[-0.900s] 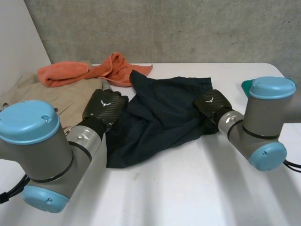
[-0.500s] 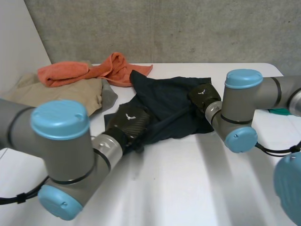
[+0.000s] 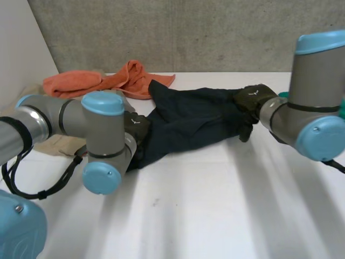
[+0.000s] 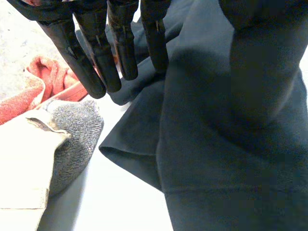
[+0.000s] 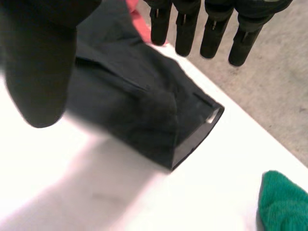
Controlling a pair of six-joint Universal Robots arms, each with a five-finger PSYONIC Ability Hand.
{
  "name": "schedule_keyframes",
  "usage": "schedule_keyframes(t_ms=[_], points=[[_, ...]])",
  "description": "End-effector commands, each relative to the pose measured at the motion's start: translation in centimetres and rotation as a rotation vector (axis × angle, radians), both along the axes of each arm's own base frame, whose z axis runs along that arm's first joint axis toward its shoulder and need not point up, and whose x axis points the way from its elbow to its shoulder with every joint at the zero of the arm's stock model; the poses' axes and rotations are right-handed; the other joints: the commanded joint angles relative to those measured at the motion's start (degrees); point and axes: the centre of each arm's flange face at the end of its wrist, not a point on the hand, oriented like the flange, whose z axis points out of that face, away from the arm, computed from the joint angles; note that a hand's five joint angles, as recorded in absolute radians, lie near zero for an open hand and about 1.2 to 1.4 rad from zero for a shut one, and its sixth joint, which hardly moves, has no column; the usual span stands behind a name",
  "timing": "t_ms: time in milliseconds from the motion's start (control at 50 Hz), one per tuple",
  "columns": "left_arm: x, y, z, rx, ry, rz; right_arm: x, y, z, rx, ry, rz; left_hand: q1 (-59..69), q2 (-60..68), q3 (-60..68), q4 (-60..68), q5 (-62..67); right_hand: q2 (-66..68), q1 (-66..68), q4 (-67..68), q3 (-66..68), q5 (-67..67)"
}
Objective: Fold the laundry.
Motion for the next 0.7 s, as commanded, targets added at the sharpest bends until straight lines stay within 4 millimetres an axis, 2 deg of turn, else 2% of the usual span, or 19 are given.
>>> schedule_keyframes(t_ms=[20, 80, 140, 240, 320, 520, 600, 640, 680, 700], points=[[-0.2, -0.2, 0.2, 0.028, 0.008, -0.035, -1.3, 2.9, 0.0, 0.080, 0.079, 0.106, 4.5, 3.6, 3.0, 3.7, 4.2, 10.0, 10.1, 10.0, 9.9, 9.7], [-0.3, -0.1, 0.2, 0.030, 0.014, -0.044, -1.1, 3.8, -0.9, 0.096, 0.092, 0.169, 4.5, 3.6, 3.0, 3.7, 4.2, 8.7, 8.8, 8.7, 8.5, 8.4], [-0.3, 0.0, 0.5, 0.029, 0.019, -0.046, -0.5, 3.4, -1.8, 0.061, 0.066, 0.199, 4.5, 3.6, 3.0, 3.7, 4.2, 8.3, 8.4, 8.3, 8.2, 8.0], [-0.2, 0.2, 0.6, 0.035, 0.020, -0.048, 1.2, 0.5, -3.7, -0.112, 0.008, 0.223, 4.5, 3.6, 3.0, 3.7, 4.2, 7.8, 7.9, 7.8, 7.7, 7.5], [-0.1, 0.5, 0.7, 0.039, 0.016, -0.046, 2.4, -1.4, -5.1, -0.183, -0.004, 0.241, 4.5, 3.6, 3.0, 3.7, 4.2, 8.0, 8.1, 8.0, 7.9, 7.7], [0.5, 1.8, 2.0, 0.043, 0.031, -0.048, 4.4, -4.8, -9.4, -0.199, 0.061, 0.295, 4.5, 3.6, 3.0, 3.7, 4.2, 11.9, 12.0, 11.8, 11.7, 11.6], [0.8, 2.4, 3.2, 0.043, 0.062, -0.042, 4.9, -5.9, -11.2, -0.212, 0.082, 0.301, 4.2, 3.2, 2.7, 3.4, 3.9, 18.8, 18.8, 18.7, 18.6, 18.4], [1.0, 3.0, 3.7, 0.051, 0.078, -0.041, 5.0, -6.4, -11.8, -0.219, 0.092, 0.300, 4.0, 3.1, 2.5, 3.2, 3.7, 35.5, 35.6, 35.5, 35.4, 35.2], [1.2, 3.4, 3.8, 0.059, 0.083, -0.039, 5.0, -6.6, -11.7, -0.223, 0.098, 0.294, 4.0, 3.1, 2.5, 3.2, 3.7, 60.9, 61.0, 60.9, 60.7, 60.6], [1.3, 3.9, 3.8, 0.068, 0.082, -0.038, 4.8, -6.7, -11.0, -0.225, 0.094, 0.288, 4.2, 3.2, 2.7, 3.4, 3.9, 61.0, 61.1, 61.0, 60.9, 60.7]])
